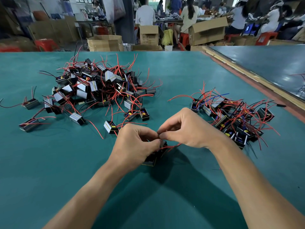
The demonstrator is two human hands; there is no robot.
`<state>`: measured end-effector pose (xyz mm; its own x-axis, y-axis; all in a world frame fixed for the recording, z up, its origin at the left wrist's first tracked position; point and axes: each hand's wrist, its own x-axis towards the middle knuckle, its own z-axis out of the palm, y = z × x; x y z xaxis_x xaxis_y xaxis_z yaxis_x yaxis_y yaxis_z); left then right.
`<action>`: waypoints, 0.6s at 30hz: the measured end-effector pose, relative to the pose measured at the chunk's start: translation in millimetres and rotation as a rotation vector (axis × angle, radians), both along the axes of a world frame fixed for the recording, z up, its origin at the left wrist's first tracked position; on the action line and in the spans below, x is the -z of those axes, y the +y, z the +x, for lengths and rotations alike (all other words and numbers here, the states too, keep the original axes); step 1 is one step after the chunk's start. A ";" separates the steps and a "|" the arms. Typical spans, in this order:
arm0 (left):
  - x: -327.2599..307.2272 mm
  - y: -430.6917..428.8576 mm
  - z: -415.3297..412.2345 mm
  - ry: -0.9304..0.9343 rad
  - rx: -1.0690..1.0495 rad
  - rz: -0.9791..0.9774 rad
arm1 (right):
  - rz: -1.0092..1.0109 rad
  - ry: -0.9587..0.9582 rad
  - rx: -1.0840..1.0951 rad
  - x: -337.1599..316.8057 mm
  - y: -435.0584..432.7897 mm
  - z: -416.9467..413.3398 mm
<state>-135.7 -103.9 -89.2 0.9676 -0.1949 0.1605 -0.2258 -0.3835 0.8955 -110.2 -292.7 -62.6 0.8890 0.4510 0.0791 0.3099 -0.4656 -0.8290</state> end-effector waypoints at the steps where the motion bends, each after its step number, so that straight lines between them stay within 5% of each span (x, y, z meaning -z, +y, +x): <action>1: 0.8 -0.2 -0.4 -0.025 -0.007 0.016 | -0.013 -0.001 0.004 -0.2 0.0 -0.4; 10: 0.9 1.2 0.8 -0.308 -0.034 0.144 | -0.184 0.024 0.057 -0.7 5.8 -2.3; 18: -4.9 6.7 6.0 0.017 0.023 0.080 | -0.025 0.095 0.036 -1.2 -1.3 -1.2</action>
